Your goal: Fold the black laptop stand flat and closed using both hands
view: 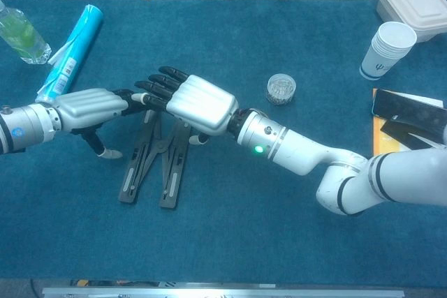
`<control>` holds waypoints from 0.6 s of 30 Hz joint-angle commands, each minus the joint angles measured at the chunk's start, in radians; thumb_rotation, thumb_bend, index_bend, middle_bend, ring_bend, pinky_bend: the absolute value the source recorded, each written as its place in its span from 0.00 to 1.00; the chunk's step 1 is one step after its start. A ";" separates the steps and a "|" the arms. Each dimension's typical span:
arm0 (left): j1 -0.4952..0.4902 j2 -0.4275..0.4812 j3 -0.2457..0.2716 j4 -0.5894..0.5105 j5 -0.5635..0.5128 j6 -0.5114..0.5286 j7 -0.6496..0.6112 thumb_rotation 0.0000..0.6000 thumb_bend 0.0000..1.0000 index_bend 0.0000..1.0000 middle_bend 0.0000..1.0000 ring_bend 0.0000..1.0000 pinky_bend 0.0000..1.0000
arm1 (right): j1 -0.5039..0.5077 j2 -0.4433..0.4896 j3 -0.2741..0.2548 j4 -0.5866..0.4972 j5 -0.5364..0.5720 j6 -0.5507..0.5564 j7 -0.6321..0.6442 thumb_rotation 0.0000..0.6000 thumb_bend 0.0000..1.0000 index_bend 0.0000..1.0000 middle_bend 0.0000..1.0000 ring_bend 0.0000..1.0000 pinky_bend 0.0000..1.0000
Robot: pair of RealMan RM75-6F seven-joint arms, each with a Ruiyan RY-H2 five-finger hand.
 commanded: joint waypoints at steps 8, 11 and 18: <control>0.044 0.089 -0.023 -0.072 -0.043 0.074 0.092 1.00 0.22 0.00 0.00 0.00 0.00 | 0.069 0.237 0.053 -0.383 0.060 -0.176 0.010 1.00 0.00 0.00 0.00 0.00 0.00; 0.066 0.118 -0.038 -0.095 -0.061 0.116 0.104 1.00 0.22 0.00 0.00 0.00 0.00 | 0.106 0.318 0.081 -0.503 0.093 -0.263 0.025 1.00 0.00 0.00 0.00 0.00 0.00; 0.129 0.159 -0.085 -0.131 -0.113 0.230 0.123 1.00 0.22 0.00 0.00 0.00 0.00 | 0.175 0.425 0.108 -0.637 0.143 -0.425 0.035 1.00 0.00 0.00 0.00 0.00 0.00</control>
